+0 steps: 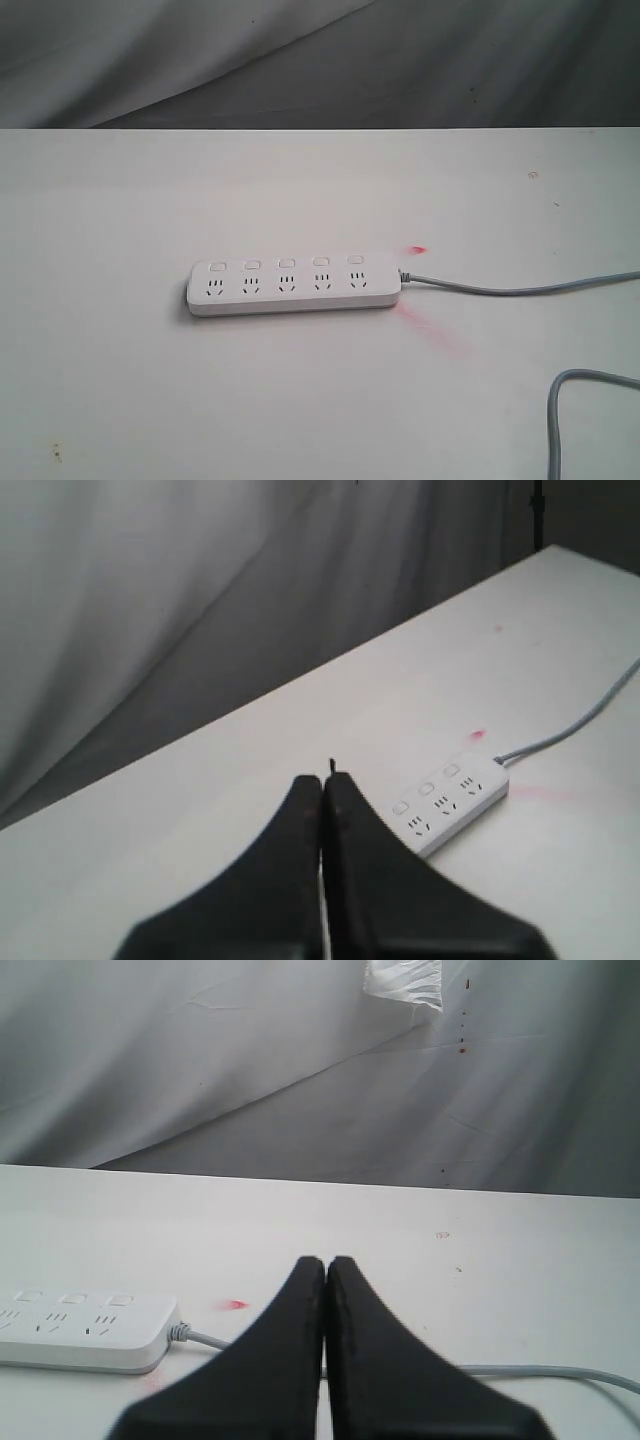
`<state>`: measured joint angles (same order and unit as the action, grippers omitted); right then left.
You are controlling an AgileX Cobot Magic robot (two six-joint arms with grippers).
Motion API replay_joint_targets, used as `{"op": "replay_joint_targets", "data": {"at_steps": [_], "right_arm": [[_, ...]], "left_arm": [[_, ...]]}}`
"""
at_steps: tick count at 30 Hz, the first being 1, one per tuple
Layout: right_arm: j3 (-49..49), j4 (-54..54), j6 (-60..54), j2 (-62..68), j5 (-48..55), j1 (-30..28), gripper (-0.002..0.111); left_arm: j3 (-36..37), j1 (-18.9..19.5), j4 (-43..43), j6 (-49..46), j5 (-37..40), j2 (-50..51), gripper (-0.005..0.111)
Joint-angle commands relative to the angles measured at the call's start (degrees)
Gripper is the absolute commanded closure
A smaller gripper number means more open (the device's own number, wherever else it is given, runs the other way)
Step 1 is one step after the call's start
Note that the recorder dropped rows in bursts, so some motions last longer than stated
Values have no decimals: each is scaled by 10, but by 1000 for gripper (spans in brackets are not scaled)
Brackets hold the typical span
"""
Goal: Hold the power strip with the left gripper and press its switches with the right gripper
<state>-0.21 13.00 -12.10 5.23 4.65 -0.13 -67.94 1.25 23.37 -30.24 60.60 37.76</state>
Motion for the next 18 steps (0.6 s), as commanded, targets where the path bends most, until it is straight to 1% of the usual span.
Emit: {"op": "replay_joint_targets", "data": {"at_steps": [1, 5, 8, 10, 15, 18], "right_arm": [[2, -5, 1, -2, 0, -5, 108], [2, -5, 1, -2, 0, -5, 108], [2, -5, 1, -2, 0, -5, 108], [2, -5, 1, -2, 0, -5, 108], [2, -5, 1, -2, 0, -5, 108], [2, -5, 1, -2, 0, -5, 108]], "left_arm": [[28, 1, -66, 30, 23, -71, 106], [70, 1, -153, 41, 15, -98, 106], [111, 1, -182, 70, -15, -97, 106], [152, 1, -183, 94, -57, -97, 106], [276, -3, -180, 137, -234, -113, 106], [352, -3, -180, 139, -316, -144, 106]]}}
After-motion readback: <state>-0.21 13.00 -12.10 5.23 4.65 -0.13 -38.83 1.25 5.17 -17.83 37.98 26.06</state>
